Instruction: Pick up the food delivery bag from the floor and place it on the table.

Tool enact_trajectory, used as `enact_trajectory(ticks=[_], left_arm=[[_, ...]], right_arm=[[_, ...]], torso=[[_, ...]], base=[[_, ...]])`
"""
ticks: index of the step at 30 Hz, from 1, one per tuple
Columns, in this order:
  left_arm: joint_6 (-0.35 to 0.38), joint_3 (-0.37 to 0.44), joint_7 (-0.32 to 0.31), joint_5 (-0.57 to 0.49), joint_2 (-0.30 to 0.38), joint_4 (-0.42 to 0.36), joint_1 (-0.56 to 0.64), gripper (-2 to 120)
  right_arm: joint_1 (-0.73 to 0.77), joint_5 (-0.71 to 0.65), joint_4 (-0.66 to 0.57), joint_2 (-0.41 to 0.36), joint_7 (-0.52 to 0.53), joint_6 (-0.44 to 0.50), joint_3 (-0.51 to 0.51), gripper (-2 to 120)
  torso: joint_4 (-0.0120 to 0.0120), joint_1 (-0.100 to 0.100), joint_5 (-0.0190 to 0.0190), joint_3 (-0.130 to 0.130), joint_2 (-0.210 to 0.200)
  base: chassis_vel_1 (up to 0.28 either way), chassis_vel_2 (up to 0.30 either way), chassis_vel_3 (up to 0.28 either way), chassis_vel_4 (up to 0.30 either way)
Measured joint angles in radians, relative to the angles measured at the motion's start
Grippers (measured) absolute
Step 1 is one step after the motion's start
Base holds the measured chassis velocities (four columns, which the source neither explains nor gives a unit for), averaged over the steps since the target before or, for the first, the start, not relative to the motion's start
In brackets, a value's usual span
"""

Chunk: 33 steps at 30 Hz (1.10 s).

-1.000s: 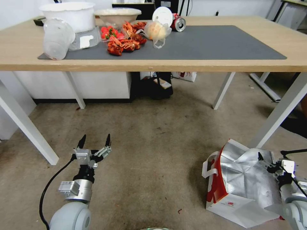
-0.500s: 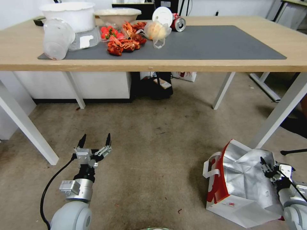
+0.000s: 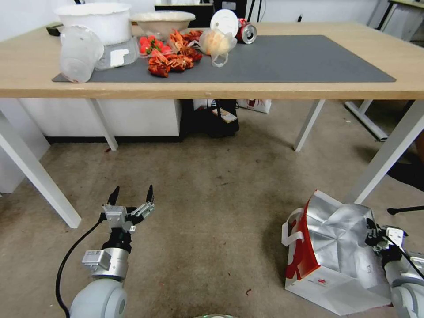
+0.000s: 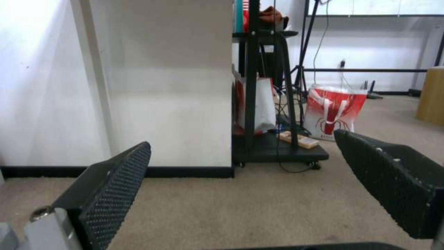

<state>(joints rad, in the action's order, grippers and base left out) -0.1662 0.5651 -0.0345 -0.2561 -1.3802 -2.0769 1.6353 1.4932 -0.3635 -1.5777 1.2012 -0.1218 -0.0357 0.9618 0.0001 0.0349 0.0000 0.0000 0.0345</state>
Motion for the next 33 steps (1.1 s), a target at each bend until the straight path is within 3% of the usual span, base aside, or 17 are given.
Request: enact_trajectory(ticks=[24, 28, 33], left_arm=[[0.011, 0.005, 0.002, -0.013, -0.005, -0.011, 0.012, 100], [0.010, 0.007, 0.001, -0.013, -0.010, -0.014, 0.009, 100], [0.018, 0.002, -0.010, -0.016, -0.011, -0.019, 0.007, 100]], right_arm=[[0.130, -0.051, -0.444, 0.018, 0.082, 0.044, -0.129, 0], [0.161, -0.074, -0.564, -0.022, 0.054, 0.049, -0.154, 0], [0.160, -0.132, -0.600, -0.070, -0.045, 0.114, -0.156, 0]], torso=[[-0.0001, 0.000, -0.0002, 0.000, 0.000], [-0.0002, 0.000, -0.0001, 0.000, 0.000], [0.0000, 0.000, 0.0000, 0.000, 0.000]], base=[[0.000, 0.000, 0.000, 0.000], [0.000, 0.000, 0.000, 0.000], [0.000, 0.000, 0.000, 0.000]])
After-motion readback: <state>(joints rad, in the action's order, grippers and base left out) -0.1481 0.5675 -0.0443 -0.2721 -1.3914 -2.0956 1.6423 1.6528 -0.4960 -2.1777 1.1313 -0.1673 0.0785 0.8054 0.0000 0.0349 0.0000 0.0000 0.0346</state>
